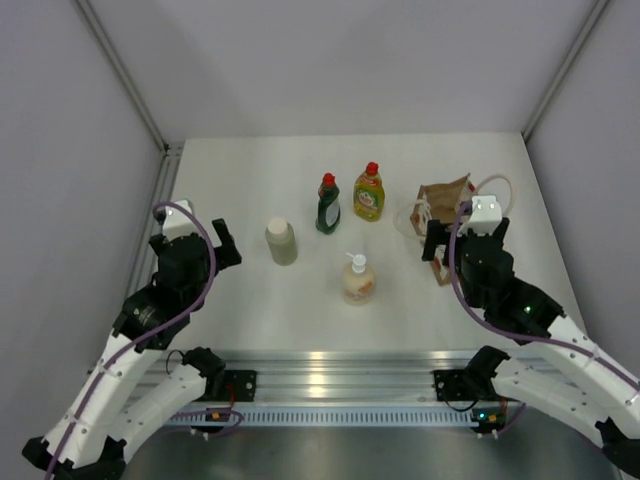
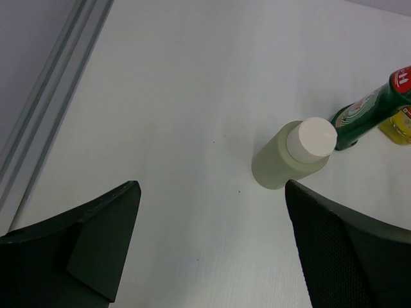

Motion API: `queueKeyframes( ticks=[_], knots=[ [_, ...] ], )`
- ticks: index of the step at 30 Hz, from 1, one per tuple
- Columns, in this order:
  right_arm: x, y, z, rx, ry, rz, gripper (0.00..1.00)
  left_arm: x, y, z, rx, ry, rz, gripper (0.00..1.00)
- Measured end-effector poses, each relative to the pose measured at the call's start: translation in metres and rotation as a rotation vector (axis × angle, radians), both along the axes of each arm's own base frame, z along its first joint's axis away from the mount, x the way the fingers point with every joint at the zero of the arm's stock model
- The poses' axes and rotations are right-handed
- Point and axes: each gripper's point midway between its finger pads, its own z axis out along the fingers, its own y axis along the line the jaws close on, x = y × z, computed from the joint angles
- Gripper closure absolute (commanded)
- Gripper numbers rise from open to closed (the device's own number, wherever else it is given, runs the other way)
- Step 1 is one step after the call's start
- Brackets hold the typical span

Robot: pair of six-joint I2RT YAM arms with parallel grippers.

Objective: Take the personal care products out of the canvas bag

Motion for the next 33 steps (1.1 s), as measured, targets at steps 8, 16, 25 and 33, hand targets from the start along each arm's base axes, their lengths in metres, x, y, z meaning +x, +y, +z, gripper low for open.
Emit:
queueKeyframes(
  ticks=[8,16,25,33],
  knots=[
    [-0.025,-0.038,0.020,0.033,-0.015,-0.089,0.00,-0.009,0.018,-0.012,0.014,-0.025,0.064,0.02],
    [-0.047,-0.063,0.025,0.064,-0.043,-0.113,0.01,-0.014,0.026,-0.007,0.015,-0.059,0.086,0.02],
    [-0.057,-0.074,0.016,0.072,-0.048,-0.124,0.01,-0.013,0.019,-0.012,0.023,-0.045,0.038,0.02],
    [-0.058,-0.076,0.013,0.070,-0.043,-0.129,0.00,-0.013,0.011,-0.017,0.026,-0.029,-0.014,0.02]
  ],
)
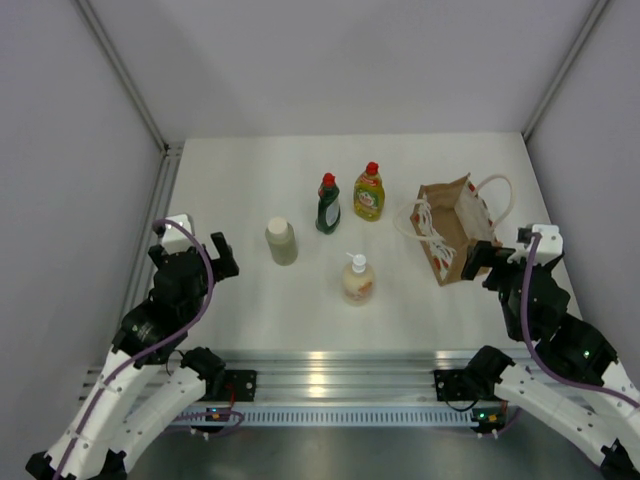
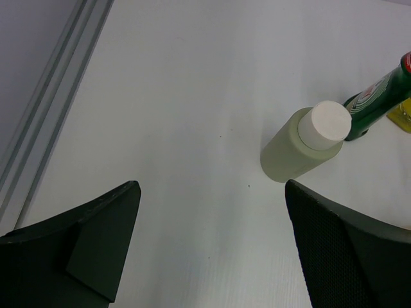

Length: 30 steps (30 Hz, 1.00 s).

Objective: Take the personal care products out of the canvas bag

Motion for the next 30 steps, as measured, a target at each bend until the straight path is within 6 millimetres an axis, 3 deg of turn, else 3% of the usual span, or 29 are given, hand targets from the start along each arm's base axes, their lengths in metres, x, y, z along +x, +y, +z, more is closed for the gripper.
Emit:
queueKeyframes(
  ticks=[30],
  knots=[
    [0.0043,-0.0016,-0.0035,-0.016,0.017,-0.040,0.01,0.0026,-0.0103,0.0005,-0.008,-0.008,-0.057,0.02]
  ],
)
